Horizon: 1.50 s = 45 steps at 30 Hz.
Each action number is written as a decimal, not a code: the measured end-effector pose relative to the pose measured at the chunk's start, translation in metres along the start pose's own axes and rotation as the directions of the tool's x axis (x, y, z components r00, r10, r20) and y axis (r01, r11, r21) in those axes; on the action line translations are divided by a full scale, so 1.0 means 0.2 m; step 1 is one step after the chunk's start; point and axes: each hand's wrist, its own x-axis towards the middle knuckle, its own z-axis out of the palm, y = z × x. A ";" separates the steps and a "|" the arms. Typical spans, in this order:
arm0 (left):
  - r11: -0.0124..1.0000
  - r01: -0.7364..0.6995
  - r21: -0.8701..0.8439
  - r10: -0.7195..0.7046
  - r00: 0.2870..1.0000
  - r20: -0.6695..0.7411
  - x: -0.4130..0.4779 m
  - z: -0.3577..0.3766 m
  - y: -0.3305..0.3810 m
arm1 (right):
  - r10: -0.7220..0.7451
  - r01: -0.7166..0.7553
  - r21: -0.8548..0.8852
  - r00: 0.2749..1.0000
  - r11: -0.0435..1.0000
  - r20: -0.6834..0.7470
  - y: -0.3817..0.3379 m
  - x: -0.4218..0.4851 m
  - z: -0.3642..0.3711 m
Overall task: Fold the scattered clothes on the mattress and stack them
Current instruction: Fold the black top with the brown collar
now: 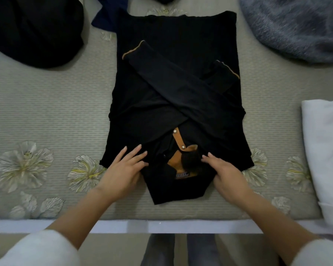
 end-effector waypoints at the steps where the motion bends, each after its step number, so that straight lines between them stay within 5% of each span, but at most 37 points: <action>1: 0.998 -0.009 -0.059 0.008 1.000 -0.022 0.01 -0.01 0.00 | 0.080 -0.081 0.062 0.997 0.995 0.011 -0.03 0.01 -0.04; 4: 0.989 -0.012 -0.146 0.007 0.999 -0.036 -0.01 -0.08 0.00 | 0.150 -0.154 0.093 0.988 0.984 0.044 -0.06 0.04 -0.15; 10: 0.955 -0.036 -0.295 0.088 0.982 0.167 -0.13 -0.19 0.14 | 0.185 -0.260 0.145 0.900 0.955 0.395 -0.08 -0.05 -0.24; 13: 0.935 0.047 -0.351 0.081 0.937 0.339 -0.20 -0.18 0.21 | 0.222 -0.335 0.089 0.777 0.938 0.590 -0.10 -0.15 -0.24; 16: 0.848 0.211 -0.486 0.117 0.820 0.560 -0.23 -0.20 0.27 | 0.206 -0.410 0.076 0.601 0.909 0.772 -0.13 -0.23 -0.24; 18: 0.772 0.303 -0.559 0.145 0.772 0.619 -0.23 -0.24 0.27 | 0.184 -0.401 0.075 0.567 0.913 0.803 -0.13 -0.25 -0.27; 22: 0.661 0.405 -0.632 0.091 0.792 0.603 -0.17 -0.37 0.20 | 0.160 -0.383 0.181 0.706 0.906 0.690 -0.14 -0.15 -0.37; 26: 0.699 0.322 -0.638 0.004 0.891 0.454 -0.03 -0.47 0.04 | 0.179 -0.373 0.333 0.853 0.866 0.490 -0.19 0.06 -0.52; 29: 0.597 0.344 -0.724 -0.062 0.920 0.386 0.11 -0.56 -0.05 | 0.205 -0.346 0.408 0.914 0.845 0.350 -0.24 0.26 -0.60; 37: 0.491 0.472 -0.732 -0.334 0.878 0.342 0.56 -0.75 -0.34 | 0.244 -0.290 0.491 0.957 0.822 0.156 -0.27 0.84 -0.69; 41: 0.699 0.547 -0.461 -0.543 0.825 0.155 0.70 -0.63 -0.46 | 0.322 -0.268 0.349 0.941 0.898 -0.107 -0.20 0.99 -0.60; 45: 0.715 0.574 -0.399 -0.616 0.787 0.029 0.66 -0.50 -0.43 | 0.395 -0.325 0.293 0.891 0.899 -0.223 -0.03 0.91 -0.51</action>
